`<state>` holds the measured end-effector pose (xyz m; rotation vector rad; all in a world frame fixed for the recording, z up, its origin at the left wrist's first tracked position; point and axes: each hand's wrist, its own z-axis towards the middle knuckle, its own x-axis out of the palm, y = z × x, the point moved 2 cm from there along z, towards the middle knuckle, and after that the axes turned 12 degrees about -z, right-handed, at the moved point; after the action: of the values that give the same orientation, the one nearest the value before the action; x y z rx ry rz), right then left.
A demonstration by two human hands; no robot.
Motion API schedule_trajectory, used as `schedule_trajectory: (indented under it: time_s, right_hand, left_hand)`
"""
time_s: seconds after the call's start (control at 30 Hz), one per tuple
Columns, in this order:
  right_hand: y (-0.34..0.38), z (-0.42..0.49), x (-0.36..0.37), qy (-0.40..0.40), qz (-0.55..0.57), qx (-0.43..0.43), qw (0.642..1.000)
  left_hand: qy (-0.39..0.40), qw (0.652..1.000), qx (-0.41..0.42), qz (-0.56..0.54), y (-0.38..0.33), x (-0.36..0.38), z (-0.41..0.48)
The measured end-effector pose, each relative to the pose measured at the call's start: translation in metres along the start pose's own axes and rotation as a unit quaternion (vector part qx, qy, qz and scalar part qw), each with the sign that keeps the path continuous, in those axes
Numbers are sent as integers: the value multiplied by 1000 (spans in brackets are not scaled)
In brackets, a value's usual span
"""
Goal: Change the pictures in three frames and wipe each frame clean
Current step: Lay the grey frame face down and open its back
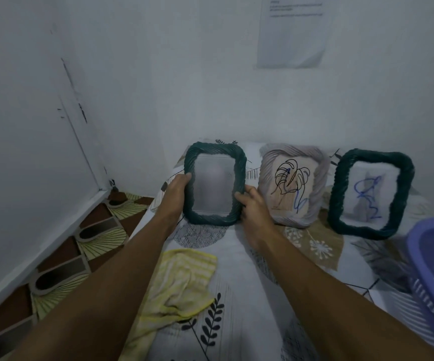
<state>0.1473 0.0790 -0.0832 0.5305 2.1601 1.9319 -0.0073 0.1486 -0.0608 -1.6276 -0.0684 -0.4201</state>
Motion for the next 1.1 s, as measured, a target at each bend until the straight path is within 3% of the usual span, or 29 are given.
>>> schedule_trajectory:
  time_s: [0.07, 0.13, 0.23, 0.3, 0.43, 0.5, 0.63, 0.8, 0.93, 1.1]
  right_hand:
    - [-2, -10, -8, -18, -37, -7, 999]
    - [-2, -26, -22, -40, -90, -22, 995]
    - [-4, -59, -52, -66, -153, -46, 985]
    - [-4, -75, -74, -108, -187, -64, 974]
    - [1, -83, -120, -227, -219, -67, 946]
    - [2, -80, -135, -255, -246, -78, 932]
    - [4, -70, -144, -257, -253, -91, 928]
    - [3, -52, -139, -229, -283, -115, 924]
    - [5, -41, -137, -246, -276, -109, 923]
    - [14, -49, -136, -269, -239, -81, 930]
  left_hand:
    - [-15, 999, 19, 38, 2, -2, -5]
    - [-63, 991, 92, 77, 1, -3, -15]
    - [-143, 936, 258, 190, -4, 6, -45]
    - [-112, 926, 292, 212, 1, 25, -69]
    - [74, 943, 212, 244, 39, 76, -95]
    - [112, 945, 175, 253, 63, 93, -95]
    - [86, 953, 142, 252, 88, 114, -84]
    - [37, 954, 175, 242, 92, 125, -67]
    - [47, 972, 106, 206, 85, 134, -53]
    - [48, 976, 113, 180, 72, 133, -58]
